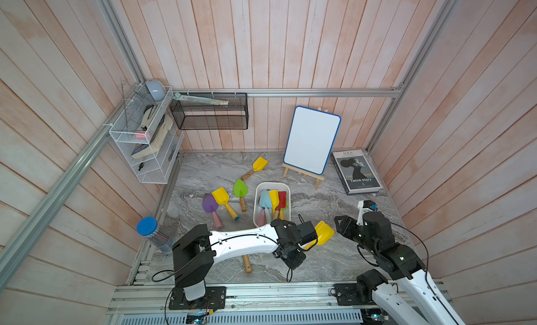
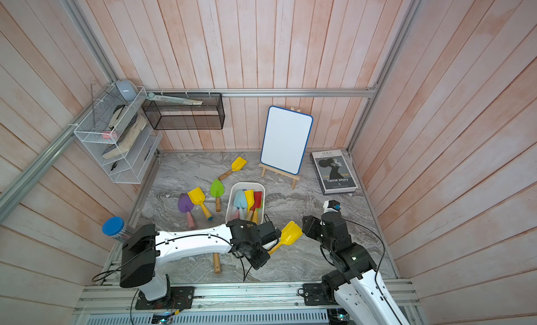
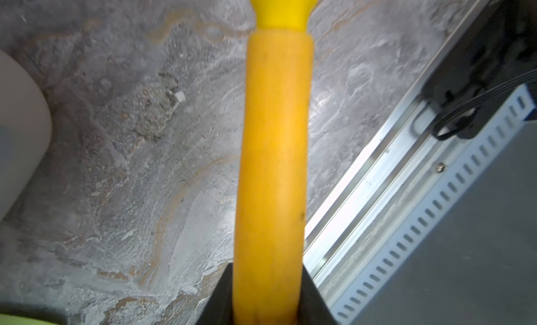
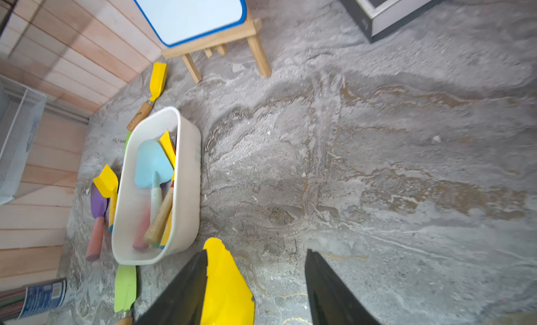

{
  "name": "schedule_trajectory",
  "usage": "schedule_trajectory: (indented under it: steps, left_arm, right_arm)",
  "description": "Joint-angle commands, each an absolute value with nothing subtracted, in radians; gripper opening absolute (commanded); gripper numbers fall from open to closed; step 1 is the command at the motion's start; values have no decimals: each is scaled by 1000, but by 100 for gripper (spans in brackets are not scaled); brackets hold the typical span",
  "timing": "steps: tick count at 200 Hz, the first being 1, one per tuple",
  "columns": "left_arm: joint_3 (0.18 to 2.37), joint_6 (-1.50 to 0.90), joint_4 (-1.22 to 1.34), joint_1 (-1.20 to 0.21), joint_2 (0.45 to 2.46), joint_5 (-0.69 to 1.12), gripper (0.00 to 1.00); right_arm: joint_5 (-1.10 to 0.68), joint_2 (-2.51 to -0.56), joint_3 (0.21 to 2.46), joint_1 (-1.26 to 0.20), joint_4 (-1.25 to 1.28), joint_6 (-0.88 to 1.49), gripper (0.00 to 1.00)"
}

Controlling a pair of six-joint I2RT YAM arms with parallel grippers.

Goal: Put the shovel into the storage box
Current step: Pick up the shovel from the center of the board.

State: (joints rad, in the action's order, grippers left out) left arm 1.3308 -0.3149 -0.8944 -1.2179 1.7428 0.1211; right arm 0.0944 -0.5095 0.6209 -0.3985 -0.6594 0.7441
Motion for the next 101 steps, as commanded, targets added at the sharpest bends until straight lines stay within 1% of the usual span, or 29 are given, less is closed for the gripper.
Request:
schedule_trajectory:
  steps: [1,61,101]
  left_arm:
    - [1382,-327,-877,-1178,1732,120,18]
    - [1533,-374,-844,-1084,1783,84,18]
    - [1542,-412,-831,-1025,1793,67,18]
  right_arm:
    - [219,-495,695,-393,-753,754,59]
    - [213,-588,788,-392,-752,702,60]
    - [190,-682,845,-387,-702,661,60]
